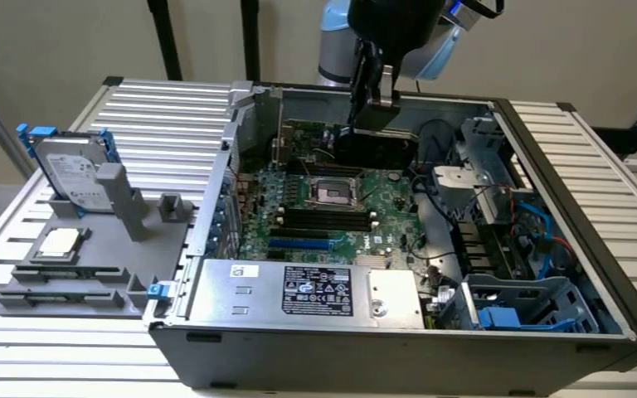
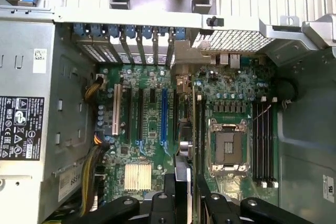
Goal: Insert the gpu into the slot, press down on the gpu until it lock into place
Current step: 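Insert the gpu into the slot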
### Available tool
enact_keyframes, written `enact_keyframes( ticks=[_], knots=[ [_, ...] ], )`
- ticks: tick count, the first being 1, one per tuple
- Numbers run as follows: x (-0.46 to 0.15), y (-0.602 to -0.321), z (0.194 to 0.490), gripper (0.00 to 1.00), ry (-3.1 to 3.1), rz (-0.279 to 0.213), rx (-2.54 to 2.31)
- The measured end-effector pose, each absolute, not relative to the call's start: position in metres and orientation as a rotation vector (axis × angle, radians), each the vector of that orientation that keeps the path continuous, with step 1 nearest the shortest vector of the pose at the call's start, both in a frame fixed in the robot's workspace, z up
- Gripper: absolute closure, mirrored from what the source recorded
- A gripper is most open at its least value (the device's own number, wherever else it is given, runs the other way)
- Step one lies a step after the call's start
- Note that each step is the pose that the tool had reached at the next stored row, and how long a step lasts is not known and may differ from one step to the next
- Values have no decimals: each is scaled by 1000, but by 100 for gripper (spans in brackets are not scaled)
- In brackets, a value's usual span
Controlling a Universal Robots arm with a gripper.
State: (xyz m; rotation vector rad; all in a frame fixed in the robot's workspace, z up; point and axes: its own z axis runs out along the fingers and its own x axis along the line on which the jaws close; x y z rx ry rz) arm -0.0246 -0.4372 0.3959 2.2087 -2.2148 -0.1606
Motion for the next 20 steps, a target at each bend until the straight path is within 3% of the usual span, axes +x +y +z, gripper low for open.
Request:
enact_keyframes(
  ticks=[8,20],
  knots=[
    [-41,-437,385,74,-2240,-119,2226],
    [-51,-437,380,74,-2251,-116,2216]
  ],
)
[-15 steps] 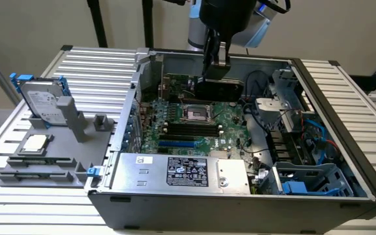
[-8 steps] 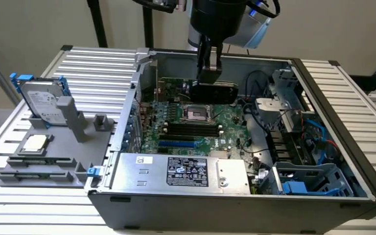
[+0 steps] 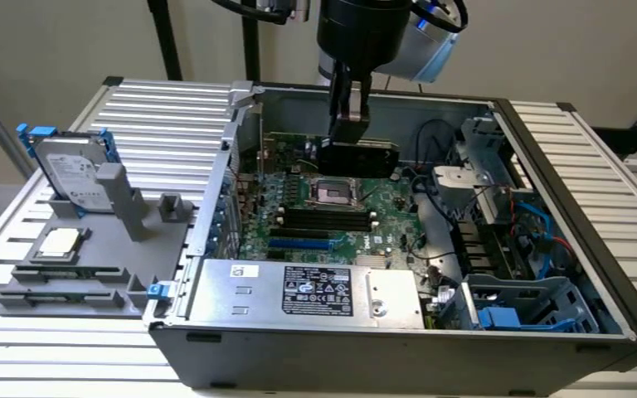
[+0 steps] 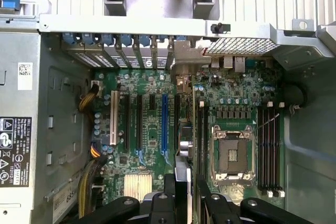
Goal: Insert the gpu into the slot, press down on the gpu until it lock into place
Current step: 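Insert the gpu into the slot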
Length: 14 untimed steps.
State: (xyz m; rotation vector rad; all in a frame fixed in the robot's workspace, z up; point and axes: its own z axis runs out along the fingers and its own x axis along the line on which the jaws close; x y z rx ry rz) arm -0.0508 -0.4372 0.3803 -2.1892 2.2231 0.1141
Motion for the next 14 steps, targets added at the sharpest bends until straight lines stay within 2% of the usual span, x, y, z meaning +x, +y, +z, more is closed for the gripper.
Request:
enact_keyframes(
  ticks=[14],
  knots=[
    [-52,-438,371,74,2227,109,-2191]
  ],
)
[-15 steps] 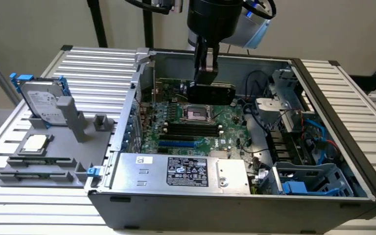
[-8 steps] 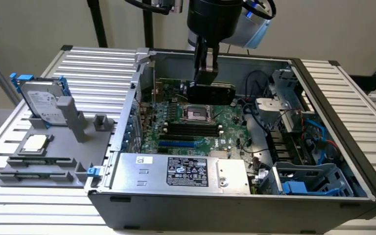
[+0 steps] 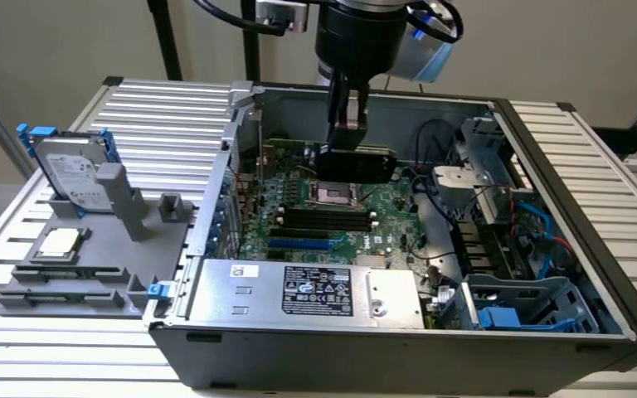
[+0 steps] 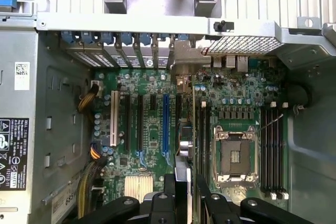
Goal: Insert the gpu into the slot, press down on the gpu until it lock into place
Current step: 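Insert the gpu into the slot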
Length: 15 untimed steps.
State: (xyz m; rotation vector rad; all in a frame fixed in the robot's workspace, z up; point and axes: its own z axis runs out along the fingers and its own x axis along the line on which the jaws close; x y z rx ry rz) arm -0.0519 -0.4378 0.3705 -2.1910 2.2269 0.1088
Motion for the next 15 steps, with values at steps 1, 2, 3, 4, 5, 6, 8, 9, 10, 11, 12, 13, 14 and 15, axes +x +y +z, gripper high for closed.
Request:
enact_keyframes(
  ticks=[1,2,3,4,5,6,8,9,10,11,12,13,14,15],
  knots=[
    [-52,-438,369,74,2227,109,-2191],
    [-53,-439,367,74,2228,109,-2190],
    [-53,-440,365,74,2229,109,-2189],
    [-54,-441,363,74,2230,109,-2188],
    [-54,-441,361,74,2232,109,-2186],
    [-55,-442,360,74,2234,109,-2183],
    [-57,-444,356,74,2239,109,-2178],
    [-57,-445,354,74,2241,109,-2176],
    [-58,-447,352,74,2243,109,-2174],
    [-59,-448,350,74,2245,109,-2172],
    [-60,-449,349,74,2247,109,-2170],
    [-60,-450,347,74,2249,108,-2167],
    [-61,-451,345,74,2251,108,-2165],
    [-62,-452,343,74,2253,108,-2163]
  ],
)
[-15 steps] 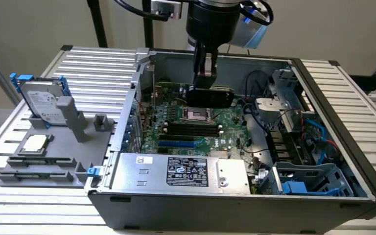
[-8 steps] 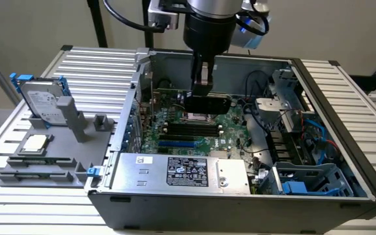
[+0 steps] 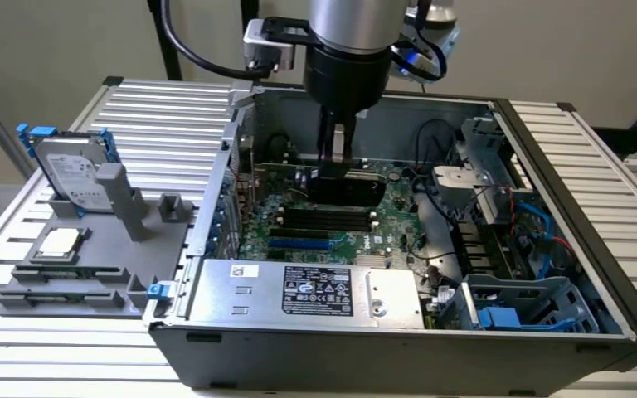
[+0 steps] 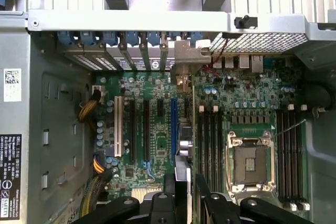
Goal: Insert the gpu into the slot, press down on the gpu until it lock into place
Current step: 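Insert the gpu into the slot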
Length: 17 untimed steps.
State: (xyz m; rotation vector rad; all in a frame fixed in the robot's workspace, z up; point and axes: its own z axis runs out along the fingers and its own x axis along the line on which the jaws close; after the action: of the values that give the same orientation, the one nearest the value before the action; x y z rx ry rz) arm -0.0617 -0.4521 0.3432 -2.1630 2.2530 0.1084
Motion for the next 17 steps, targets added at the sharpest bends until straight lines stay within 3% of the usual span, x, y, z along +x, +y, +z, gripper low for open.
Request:
enact_keyframes(
  ticks=[17],
  knots=[
    [-74,-459,312,74,2281,108,-2133]
  ],
)
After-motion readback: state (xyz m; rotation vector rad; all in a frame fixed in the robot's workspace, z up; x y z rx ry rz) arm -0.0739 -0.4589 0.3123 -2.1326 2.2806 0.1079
